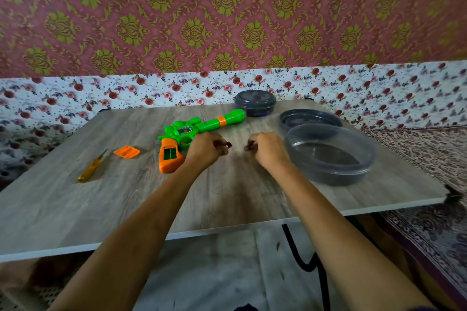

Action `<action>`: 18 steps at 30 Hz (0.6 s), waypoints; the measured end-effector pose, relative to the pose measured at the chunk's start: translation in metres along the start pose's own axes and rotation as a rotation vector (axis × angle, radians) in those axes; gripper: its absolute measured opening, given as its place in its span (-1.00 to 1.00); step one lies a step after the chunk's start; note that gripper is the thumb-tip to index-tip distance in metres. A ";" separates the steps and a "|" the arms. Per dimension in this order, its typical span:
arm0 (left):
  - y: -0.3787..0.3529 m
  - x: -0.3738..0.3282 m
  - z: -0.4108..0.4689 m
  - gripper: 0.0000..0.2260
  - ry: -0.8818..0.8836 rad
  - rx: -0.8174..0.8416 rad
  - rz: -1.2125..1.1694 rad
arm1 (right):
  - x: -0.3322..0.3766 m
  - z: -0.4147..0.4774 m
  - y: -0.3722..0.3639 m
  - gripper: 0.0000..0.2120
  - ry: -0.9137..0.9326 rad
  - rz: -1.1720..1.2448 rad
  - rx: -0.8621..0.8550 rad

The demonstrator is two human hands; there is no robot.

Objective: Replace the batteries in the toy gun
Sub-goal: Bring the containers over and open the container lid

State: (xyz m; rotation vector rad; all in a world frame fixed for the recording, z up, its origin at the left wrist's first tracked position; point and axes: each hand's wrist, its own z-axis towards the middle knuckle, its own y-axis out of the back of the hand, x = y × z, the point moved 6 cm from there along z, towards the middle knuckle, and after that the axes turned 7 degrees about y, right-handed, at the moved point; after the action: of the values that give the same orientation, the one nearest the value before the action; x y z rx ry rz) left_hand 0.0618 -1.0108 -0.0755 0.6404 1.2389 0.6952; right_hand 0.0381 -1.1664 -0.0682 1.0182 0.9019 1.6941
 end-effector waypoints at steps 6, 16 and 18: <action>-0.001 -0.058 0.013 -0.87 -0.009 0.017 -0.184 | -0.036 -0.006 0.075 -0.78 -0.025 0.094 -0.152; -0.108 -0.184 0.020 -0.80 -0.179 0.142 0.279 | -0.156 -0.046 0.075 -0.78 -0.334 -0.044 0.046; -0.125 -0.190 0.018 -0.78 -0.191 0.157 0.431 | -0.162 -0.046 0.065 -0.80 -0.351 -0.014 0.102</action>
State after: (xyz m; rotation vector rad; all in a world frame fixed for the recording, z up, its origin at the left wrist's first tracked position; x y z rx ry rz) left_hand 0.0607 -1.2369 -0.0502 1.0978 0.9919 0.8731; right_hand 0.0101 -1.3446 -0.0647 1.3249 0.7665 1.4092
